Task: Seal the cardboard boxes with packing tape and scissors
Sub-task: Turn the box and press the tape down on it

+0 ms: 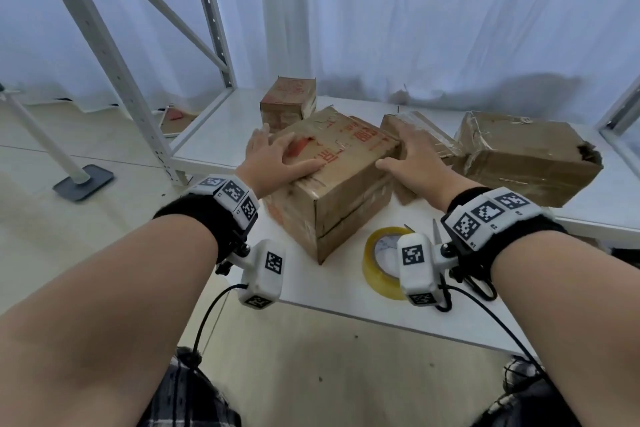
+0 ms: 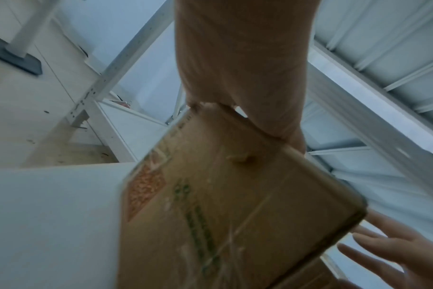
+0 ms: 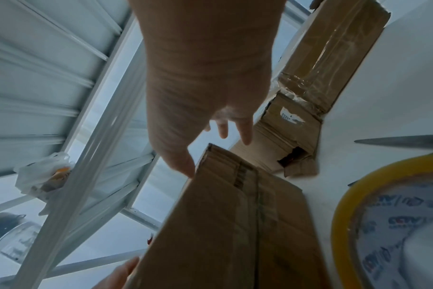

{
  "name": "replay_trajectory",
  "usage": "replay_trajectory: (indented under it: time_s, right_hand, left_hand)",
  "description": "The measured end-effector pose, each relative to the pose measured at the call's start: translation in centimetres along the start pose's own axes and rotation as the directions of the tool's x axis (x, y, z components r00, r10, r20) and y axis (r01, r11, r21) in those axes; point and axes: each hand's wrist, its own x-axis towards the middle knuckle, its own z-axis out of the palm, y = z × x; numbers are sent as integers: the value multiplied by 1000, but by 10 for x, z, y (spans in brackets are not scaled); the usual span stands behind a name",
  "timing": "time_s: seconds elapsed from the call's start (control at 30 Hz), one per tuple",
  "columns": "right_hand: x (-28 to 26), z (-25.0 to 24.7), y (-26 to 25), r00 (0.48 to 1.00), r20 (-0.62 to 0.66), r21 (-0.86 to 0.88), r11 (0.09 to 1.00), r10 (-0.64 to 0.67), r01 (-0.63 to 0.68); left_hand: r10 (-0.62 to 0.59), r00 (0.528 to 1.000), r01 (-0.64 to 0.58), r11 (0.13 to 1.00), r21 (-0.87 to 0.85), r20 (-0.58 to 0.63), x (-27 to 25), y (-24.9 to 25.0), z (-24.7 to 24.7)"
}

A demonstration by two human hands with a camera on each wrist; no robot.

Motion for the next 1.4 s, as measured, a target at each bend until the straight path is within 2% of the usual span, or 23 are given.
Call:
replay_trajectory:
  time_s: [0.07, 0.1, 0.17, 0.2, 0.27, 0.33, 0.4, 0.53, 0.6, 0.63, 0.7, 0.83, 0.9, 0.97, 1.07, 1.13, 1.2, 1.33, 1.4]
  right_hand:
    - [1, -2, 4, 988, 137, -33, 997, 72, -68]
    - [0, -3, 7, 976, 192, -48, 995, 100, -93]
    - [0, -3, 11, 962, 260, 15, 996, 86, -93]
    - [0, -2, 12, 965, 256, 59, 995, 59, -77]
    - [1, -1, 10, 989, 147, 83, 995, 34, -47]
    - [5, -1, 5, 1000, 13, 127, 992, 22, -23]
    - [6, -3, -1, 996, -70, 248, 968, 55, -36]
    - [5, -12, -13, 981, -108, 591, 804, 161, -67]
    - [7, -17, -16, 983, -83, 674, 736, 165, -67]
    - [6, -18, -18, 984, -68, 677, 732, 164, -75]
    - [4, -14, -20, 983, -54, 653, 751, 175, -98]
    - [4, -8, -19, 965, -131, 662, 745, 229, -87]
    - [3, -8, -17, 964, -119, 669, 736, 239, -100]
    - [2, -9, -15, 976, -58, 659, 742, 212, -122]
    - [-3, -6, -13, 987, 104, 550, 820, 124, -161]
    - [-6, -3, -12, 980, 188, 419, 898, 63, -137]
    - [-9, 0, -11, 974, 228, 207, 977, -4, -44]
    - [-11, -4, -7, 958, 285, 60, 998, -39, 23]
    - [-12, -7, -5, 941, 335, -52, 996, -50, 72]
  left_hand:
    - [-105, 988, 97, 993, -71, -115, 3, 0, 4]
    - [-199, 972, 183, 975, -129, -125, 7, -1, 7]
    - [-352, 936, 324, 885, -334, -26, 9, -1, 11]
    - [-362, 931, 337, 818, -466, 39, 9, 0, 11]
    - [-316, 947, 273, 700, -660, 57, 10, 5, 11]
    - [-246, 969, 179, 695, -697, 4, 13, 10, 9]
    - [-197, 980, 116, 698, -706, -34, 23, 6, 10]
    - [-183, 972, 2, 629, -777, -145, 17, 5, -3]
    - [-171, 970, -46, 570, -820, -173, 20, 4, -7]
    - [-166, 969, -68, 524, -849, -180, 21, 6, -9]
    - [-171, 975, -56, 433, -900, -143, 23, 12, -14]
    - [-233, 972, 67, 363, -929, -21, 23, 13, -20]
    - [-270, 963, 103, 334, -937, 9, 23, 8, -21]
    - [-240, 970, 138, 390, -910, 44, 22, 6, -18]
    - [-172, 977, 195, 493, -848, 124, 19, 7, -10]
    - [-157, 979, 200, 630, -750, 130, 18, 9, -6]
    - [-183, 980, 192, 746, -637, 81, 19, 9, -1]
    - [-235, 972, 205, 813, -544, 15, 17, 9, 3]
    - [-219, 976, 192, 846, -498, 5, 15, 9, 5]
